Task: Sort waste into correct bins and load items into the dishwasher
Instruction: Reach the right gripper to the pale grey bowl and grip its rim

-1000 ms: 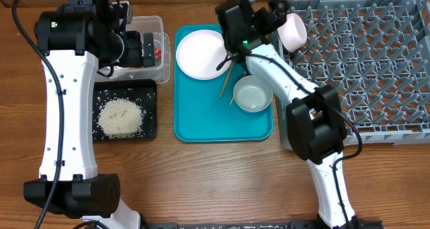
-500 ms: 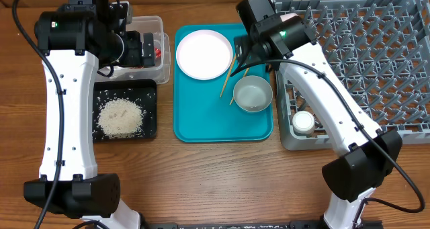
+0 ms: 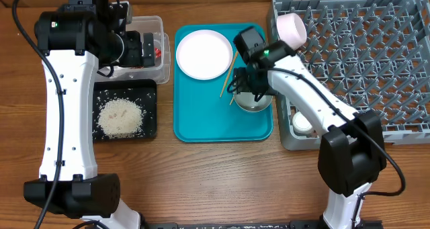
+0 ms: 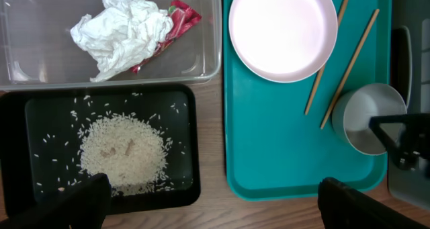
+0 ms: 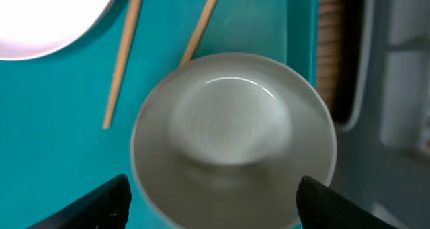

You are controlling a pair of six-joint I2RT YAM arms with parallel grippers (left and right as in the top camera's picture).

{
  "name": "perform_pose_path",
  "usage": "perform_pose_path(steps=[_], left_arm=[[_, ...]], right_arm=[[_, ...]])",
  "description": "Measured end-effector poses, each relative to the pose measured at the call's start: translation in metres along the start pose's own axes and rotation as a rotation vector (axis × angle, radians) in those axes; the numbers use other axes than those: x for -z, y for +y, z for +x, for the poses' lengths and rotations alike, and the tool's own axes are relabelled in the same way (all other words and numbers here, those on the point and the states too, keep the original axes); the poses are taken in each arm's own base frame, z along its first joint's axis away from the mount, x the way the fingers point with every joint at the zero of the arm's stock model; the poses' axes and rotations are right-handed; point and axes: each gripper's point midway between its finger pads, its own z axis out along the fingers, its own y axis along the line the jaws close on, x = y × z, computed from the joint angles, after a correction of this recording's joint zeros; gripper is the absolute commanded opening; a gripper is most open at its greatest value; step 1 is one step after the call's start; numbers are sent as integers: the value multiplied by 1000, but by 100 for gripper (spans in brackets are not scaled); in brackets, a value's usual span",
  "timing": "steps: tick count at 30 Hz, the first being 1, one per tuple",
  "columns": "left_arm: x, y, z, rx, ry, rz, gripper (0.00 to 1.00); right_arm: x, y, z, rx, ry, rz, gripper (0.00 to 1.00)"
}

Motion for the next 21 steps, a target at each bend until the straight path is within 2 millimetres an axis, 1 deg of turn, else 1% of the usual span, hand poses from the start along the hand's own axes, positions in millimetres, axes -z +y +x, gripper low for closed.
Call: perform_pose_path(steps=[1, 3, 6, 17, 21], left_arm=[[0, 0, 0, 0, 1, 0, 100], [0, 0, 0, 0, 0, 0, 100], [0, 0, 0, 0, 0, 0, 100], [0, 0, 0, 0, 1, 0, 100], [0, 0, 0, 0, 1, 0, 100]], right_arm=[[-7, 0, 2, 18, -3, -1, 80], [-14, -1, 5, 55, -2, 1, 80], [-21, -2, 9, 111, 3, 4, 80], [-22, 3, 13, 337, 1, 6, 80], [-21, 11, 21, 416, 15, 7, 82]])
